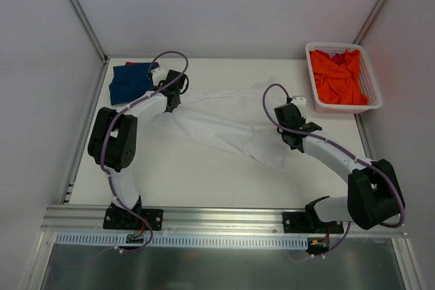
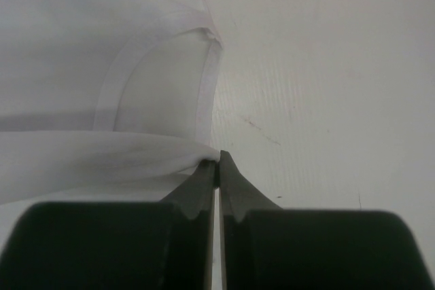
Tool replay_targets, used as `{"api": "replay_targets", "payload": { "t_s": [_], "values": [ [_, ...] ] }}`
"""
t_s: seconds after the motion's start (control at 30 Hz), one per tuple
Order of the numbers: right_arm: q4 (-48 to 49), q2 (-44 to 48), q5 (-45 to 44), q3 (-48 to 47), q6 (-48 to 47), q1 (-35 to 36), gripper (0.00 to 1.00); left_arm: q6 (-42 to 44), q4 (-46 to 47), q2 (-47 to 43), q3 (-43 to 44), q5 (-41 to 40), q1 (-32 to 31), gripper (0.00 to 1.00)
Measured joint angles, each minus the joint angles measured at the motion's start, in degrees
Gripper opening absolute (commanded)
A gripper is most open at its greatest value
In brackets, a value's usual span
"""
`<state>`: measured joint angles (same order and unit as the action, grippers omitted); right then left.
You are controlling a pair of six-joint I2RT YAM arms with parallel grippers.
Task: Fold and stack the t-shirts
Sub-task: Fold the tshirt
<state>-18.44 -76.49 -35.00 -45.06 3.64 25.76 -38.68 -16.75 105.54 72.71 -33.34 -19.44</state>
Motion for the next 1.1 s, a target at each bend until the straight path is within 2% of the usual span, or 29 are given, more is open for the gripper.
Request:
{"api": "replay_targets", "payload": {
  "t_s": [0.1, 0.17, 0.2, 0.23, 0.3, 0.33, 0.43, 0.57, 0.93, 1.1],
  "values": [
    [0.5, -1.7, 0.3, -1.0, -0.3, -0.3, 0.01, 0.6, 0.3, 1.9, 1.4, 0.2, 0.2, 0.01],
    [0.7, -2.9, 0.5, -1.5, -0.3, -0.4, 0.10, 0.9, 0.3, 3.0, 2.3, 0.2, 0.3, 0.12],
    [0.7, -3.5, 0.6, -1.8, -0.5, -0.5, 0.21, 1.0, 0.3, 3.3, 2.6, 0.2, 0.3, 0.23],
    [0.7, -4.2, 0.7, -2.1, -0.6, -0.5, 0.28, 1.4, 0.3, 3.8, 3.0, 0.2, 0.4, 0.45],
    [0.7, -5.2, 0.8, -2.6, -1.0, -0.6, 0.39, 2.3, 0.5, 4.7, 3.4, 0.2, 0.7, 0.63],
    [0.7, -5.5, 0.8, -2.8, -1.1, -0.7, 0.41, 2.3, 0.6, 4.9, 3.5, 0.2, 0.8, 0.78],
    [0.6, -5.7, 0.8, -3.2, -1.6, -0.8, 0.43, 2.5, 0.6, 5.0, 3.6, 0.0, 1.2, 0.94],
    [0.7, -5.7, 0.9, -4.4, -1.8, -0.9, 0.44, 2.7, 0.7, 5.0, 3.7, -0.2, 1.2, 0.98],
    [-0.5, -1.9, 3.7, -7.1, -2.4, -0.4, 0.44, 3.7, 0.9, -0.6, 3.0, -0.2, 1.2, 0.97],
    [-1.4, -1.2, 4.7, -7.0, -1.9, 1.3, 0.44, 3.1, 1.5, -2.9, 0.1, 0.3, 1.1, 0.96]
  ]
}}
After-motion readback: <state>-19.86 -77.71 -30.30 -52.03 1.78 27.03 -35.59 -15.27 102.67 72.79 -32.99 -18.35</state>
